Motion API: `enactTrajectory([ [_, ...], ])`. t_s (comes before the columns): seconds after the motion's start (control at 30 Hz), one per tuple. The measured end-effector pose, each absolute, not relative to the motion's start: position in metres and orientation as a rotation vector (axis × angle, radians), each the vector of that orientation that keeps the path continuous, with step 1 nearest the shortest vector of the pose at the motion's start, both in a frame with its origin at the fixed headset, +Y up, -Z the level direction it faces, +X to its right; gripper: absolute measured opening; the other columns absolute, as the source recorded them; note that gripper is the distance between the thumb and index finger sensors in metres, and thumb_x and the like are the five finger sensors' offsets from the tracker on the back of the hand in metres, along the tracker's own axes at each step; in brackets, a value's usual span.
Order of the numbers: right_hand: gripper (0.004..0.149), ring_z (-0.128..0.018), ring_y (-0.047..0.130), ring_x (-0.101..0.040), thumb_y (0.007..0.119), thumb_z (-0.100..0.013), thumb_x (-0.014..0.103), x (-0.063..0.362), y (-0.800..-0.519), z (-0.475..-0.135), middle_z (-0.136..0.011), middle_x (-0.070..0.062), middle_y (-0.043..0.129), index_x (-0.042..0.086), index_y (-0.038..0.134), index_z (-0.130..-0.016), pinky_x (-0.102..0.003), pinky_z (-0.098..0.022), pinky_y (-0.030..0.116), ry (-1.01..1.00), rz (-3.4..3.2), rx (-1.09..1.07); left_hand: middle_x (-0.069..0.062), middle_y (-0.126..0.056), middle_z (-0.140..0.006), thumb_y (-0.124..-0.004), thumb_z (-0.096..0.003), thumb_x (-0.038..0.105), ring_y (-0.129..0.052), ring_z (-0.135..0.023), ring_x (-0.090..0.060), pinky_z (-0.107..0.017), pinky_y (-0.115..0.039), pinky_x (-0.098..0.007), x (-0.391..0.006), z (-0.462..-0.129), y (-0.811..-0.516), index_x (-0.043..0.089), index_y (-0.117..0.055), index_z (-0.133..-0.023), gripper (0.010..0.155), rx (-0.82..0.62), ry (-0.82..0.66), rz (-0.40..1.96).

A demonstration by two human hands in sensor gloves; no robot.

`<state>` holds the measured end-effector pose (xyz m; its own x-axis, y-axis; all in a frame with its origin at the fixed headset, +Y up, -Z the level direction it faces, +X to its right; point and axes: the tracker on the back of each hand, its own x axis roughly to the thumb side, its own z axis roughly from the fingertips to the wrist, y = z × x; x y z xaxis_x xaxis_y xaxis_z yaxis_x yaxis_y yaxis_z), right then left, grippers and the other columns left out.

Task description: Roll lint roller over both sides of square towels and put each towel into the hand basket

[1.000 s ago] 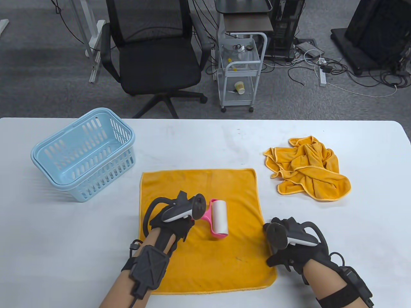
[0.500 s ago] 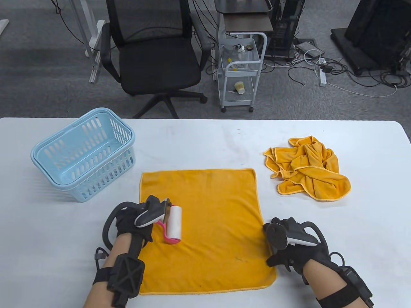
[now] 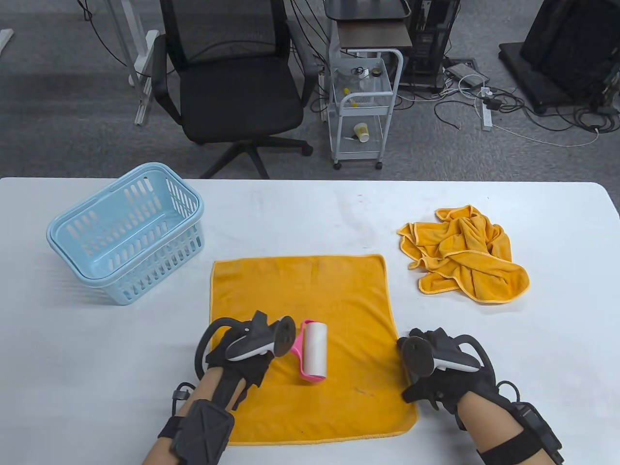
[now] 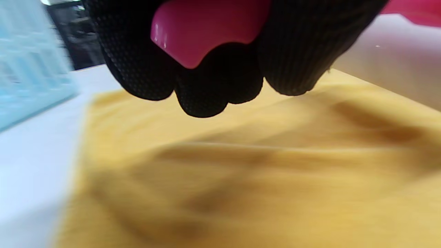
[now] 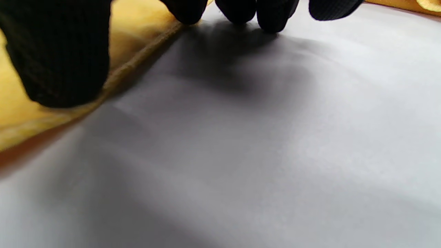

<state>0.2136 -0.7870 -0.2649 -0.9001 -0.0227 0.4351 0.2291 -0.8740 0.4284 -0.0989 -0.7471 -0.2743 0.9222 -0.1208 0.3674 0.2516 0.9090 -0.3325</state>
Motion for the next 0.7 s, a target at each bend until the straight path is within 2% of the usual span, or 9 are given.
enactTrajectory([
  [0.1, 0.105, -0.104, 0.042, -0.056, 0.088, -0.041, 0.063, 0.214, -0.787, -0.265, -0.117, -0.026, 0.033, 0.011, 0.035, -0.115, -0.074, -0.067, 0.049, -0.730, -2.847, -0.642, 0.007, -0.087, -0.091, -0.086, -0.0480, 0.042, -0.100, -0.077, -0.024, -0.059, -0.086, -0.047, -0.080, -0.269, -0.758, 0.038, -0.068, -0.090, 0.046, -0.421, -0.396, -0.202],
  [0.2, 0.105, -0.104, 0.042, -0.055, 0.088, -0.041, 0.063, 0.214, -0.787, -0.265, -0.117, -0.026, 0.033, 0.011, 0.035, -0.115, -0.074, -0.067, 0.049, -0.730, -2.848, -0.642, 0.008, -0.087, -0.090, -0.086, -0.0477, 0.042, -0.101, -0.077, -0.024, -0.058, -0.087, -0.047, -0.084, -0.268, -0.763, 0.039, -0.068, -0.089, 0.045, -0.423, -0.384, -0.272],
  [0.3, 0.105, -0.104, 0.043, -0.056, 0.088, -0.041, 0.063, 0.214, -0.787, -0.265, -0.117, -0.026, 0.033, 0.011, 0.035, -0.115, -0.074, -0.067, 0.050, -0.732, -2.849, -0.638, 0.008, -0.086, -0.092, -0.086, -0.0488, 0.039, -0.099, -0.080, -0.025, -0.061, -0.085, -0.050, -0.110, -0.270, -0.763, 0.040, -0.069, -0.087, 0.042, -0.446, -0.290, -0.356],
  [0.43, 0.105, -0.104, 0.043, -0.056, 0.088, -0.041, 0.063, 0.214, -0.787, -0.265, -0.117, -0.026, 0.033, 0.011, 0.035, -0.115, -0.074, -0.067, 0.050, -0.731, -2.849, -0.635, 0.008, -0.085, -0.094, -0.087, -0.0490, 0.036, -0.098, -0.085, -0.026, -0.064, -0.083, -0.052, -0.166, -0.276, -0.761, 0.041, -0.070, -0.085, 0.040, -0.432, -0.118, -0.484],
  [0.53, 0.105, -0.104, 0.043, -0.056, 0.088, -0.041, 0.063, 0.214, -0.787, -0.265, -0.117, -0.026, 0.033, 0.011, 0.035, -0.115, -0.074, -0.067, 0.050, -0.732, -2.851, -0.635, 0.008, -0.085, -0.095, -0.087, -0.0491, 0.035, -0.096, -0.088, -0.026, -0.065, -0.081, -0.054, -0.207, -0.277, -0.761, 0.041, -0.071, -0.084, 0.039, -0.449, -0.001, -0.508],
  [0.7, 0.105, -0.104, 0.042, -0.056, 0.089, -0.041, 0.063, 0.214, -0.787, -0.265, -0.117, -0.026, 0.033, 0.012, 0.035, -0.115, -0.074, -0.067, 0.049, -0.734, -2.853, -0.634, 0.009, -0.085, -0.096, -0.088, -0.0490, 0.033, -0.095, -0.090, -0.026, -0.066, -0.080, -0.054, -0.249, -0.276, -0.763, 0.042, -0.072, -0.083, 0.038, -0.465, 0.100, -0.486],
])
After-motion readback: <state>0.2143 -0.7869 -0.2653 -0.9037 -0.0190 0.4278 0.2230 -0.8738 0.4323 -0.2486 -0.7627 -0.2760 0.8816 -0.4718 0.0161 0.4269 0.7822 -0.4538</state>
